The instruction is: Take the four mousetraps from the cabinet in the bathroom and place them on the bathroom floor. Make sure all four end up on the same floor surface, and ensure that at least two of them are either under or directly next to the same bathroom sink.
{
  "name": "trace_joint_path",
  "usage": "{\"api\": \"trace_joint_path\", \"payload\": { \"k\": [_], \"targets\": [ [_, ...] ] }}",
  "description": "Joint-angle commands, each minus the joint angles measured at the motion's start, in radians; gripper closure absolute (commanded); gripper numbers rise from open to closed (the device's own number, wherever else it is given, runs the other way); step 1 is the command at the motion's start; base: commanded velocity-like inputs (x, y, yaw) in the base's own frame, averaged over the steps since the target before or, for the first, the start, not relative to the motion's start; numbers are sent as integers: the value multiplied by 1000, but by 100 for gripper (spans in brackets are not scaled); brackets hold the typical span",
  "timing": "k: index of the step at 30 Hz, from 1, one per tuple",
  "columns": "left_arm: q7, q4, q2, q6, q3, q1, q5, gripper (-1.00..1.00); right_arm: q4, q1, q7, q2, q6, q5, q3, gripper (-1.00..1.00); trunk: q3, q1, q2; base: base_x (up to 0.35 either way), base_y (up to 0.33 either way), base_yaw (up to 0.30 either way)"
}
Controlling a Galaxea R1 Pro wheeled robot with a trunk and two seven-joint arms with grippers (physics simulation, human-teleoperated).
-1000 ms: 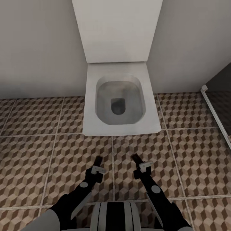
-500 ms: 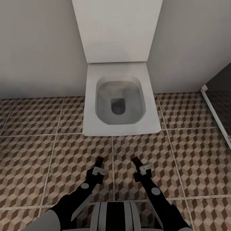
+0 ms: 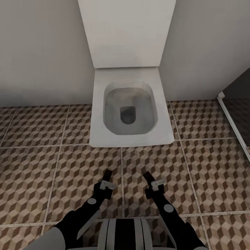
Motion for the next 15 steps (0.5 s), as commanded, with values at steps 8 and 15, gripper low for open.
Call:
{"api": "trace_joint_path", "payload": {
  "k": [8,15],
  "targets": [
    [10,-3,2,4,-8,-1,5,100,7,0,-2,0,-1,10,0,100,0,0,0,0,0,0],
    [10,-2,2,4,-11,-1,5,100,7,0,-2,-2,-1,11,0,100,0,0,0,0,0,0]
  ]
}}
